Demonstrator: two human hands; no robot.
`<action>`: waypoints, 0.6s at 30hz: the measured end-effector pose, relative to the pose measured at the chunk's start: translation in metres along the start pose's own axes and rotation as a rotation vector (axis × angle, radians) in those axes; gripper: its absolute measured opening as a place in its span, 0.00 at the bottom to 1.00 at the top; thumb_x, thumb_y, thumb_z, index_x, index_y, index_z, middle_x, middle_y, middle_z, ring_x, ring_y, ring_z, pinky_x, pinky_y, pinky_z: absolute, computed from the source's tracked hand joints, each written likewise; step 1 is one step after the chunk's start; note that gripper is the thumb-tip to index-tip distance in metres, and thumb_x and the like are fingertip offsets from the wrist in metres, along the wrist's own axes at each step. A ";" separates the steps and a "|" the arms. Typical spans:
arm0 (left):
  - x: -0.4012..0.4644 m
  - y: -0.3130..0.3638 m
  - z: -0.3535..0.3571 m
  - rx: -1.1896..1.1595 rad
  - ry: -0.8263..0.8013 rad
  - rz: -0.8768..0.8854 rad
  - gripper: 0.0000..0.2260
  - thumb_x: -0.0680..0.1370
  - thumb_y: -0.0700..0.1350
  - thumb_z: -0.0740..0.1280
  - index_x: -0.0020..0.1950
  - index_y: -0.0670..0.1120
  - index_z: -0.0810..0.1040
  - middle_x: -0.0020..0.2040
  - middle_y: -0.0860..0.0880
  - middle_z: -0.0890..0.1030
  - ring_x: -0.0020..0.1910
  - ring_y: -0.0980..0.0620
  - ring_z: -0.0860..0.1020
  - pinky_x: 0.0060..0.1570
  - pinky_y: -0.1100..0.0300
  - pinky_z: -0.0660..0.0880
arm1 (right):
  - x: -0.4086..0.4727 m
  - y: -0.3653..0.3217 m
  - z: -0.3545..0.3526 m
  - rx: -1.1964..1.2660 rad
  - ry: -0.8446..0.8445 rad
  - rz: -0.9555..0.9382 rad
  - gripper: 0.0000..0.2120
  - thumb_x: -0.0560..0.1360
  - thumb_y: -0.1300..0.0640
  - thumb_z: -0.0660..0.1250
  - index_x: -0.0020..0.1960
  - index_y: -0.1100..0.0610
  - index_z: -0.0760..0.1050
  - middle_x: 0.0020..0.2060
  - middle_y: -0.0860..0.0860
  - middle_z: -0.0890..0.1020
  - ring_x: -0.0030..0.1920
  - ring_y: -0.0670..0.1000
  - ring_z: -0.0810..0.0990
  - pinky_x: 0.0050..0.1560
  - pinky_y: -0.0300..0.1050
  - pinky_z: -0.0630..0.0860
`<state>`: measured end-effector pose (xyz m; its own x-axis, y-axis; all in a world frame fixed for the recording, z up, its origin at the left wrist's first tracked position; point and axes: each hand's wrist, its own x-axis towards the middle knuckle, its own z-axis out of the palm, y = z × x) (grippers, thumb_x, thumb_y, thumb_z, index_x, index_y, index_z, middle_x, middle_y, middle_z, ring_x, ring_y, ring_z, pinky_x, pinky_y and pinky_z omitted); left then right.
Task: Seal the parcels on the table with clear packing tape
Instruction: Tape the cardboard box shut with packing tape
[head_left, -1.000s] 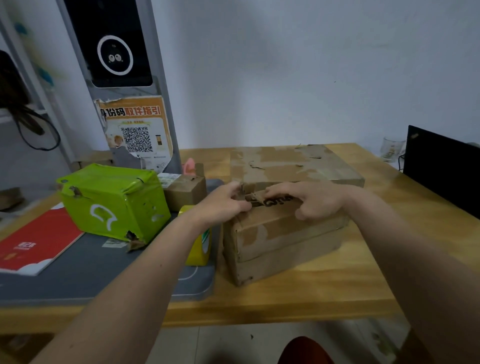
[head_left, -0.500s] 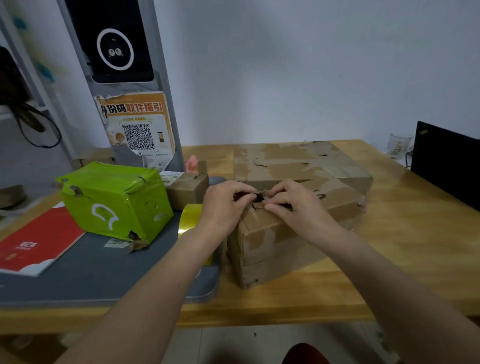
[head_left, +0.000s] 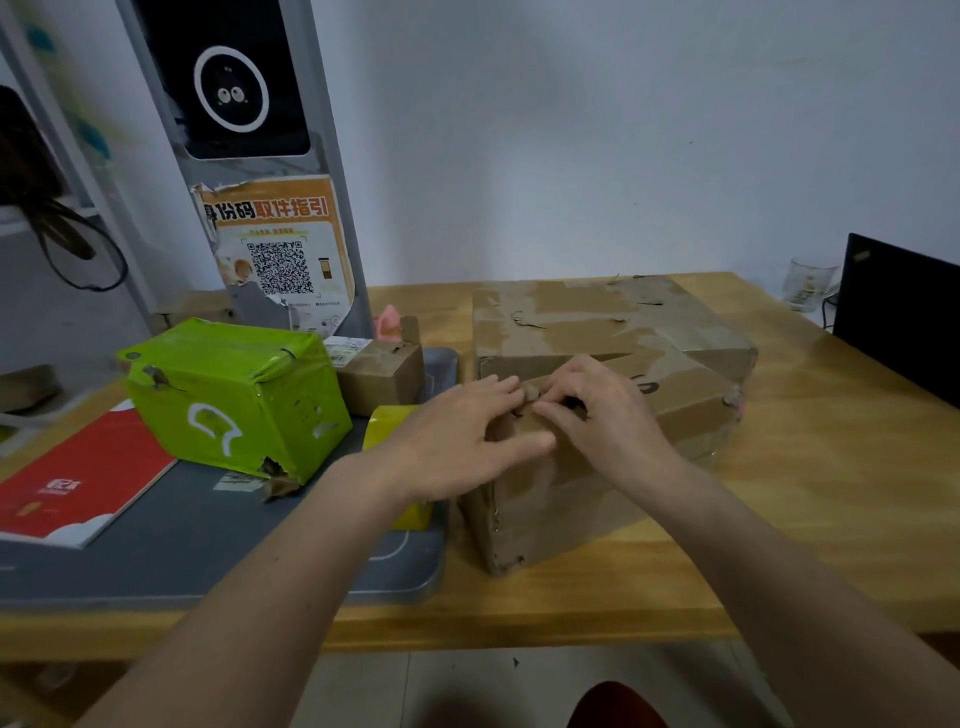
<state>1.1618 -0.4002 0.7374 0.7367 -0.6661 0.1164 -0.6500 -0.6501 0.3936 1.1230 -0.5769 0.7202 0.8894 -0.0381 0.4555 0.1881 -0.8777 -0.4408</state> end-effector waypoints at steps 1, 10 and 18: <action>-0.003 0.001 0.002 0.040 -0.043 -0.001 0.37 0.76 0.66 0.63 0.80 0.51 0.59 0.80 0.56 0.56 0.79 0.58 0.52 0.78 0.55 0.52 | 0.000 0.000 0.001 -0.011 -0.002 -0.011 0.06 0.77 0.54 0.68 0.46 0.55 0.81 0.54 0.46 0.78 0.54 0.46 0.76 0.55 0.46 0.74; -0.008 0.000 0.019 0.067 0.042 -0.004 0.47 0.74 0.63 0.69 0.82 0.47 0.46 0.82 0.51 0.48 0.80 0.55 0.46 0.77 0.58 0.45 | -0.019 0.000 0.001 -0.071 0.014 -0.058 0.16 0.81 0.48 0.59 0.66 0.52 0.72 0.59 0.48 0.79 0.60 0.48 0.76 0.57 0.47 0.74; -0.007 0.001 0.016 0.135 0.078 -0.021 0.41 0.73 0.66 0.68 0.78 0.49 0.58 0.78 0.51 0.60 0.77 0.52 0.57 0.72 0.56 0.62 | -0.015 -0.002 0.007 -0.094 0.041 -0.102 0.15 0.79 0.44 0.58 0.53 0.49 0.81 0.58 0.42 0.80 0.61 0.44 0.73 0.58 0.43 0.68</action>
<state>1.1528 -0.4018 0.7217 0.7594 -0.6247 0.1817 -0.6494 -0.7105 0.2711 1.1118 -0.5714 0.7091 0.8494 0.0355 0.5265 0.2347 -0.9190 -0.3168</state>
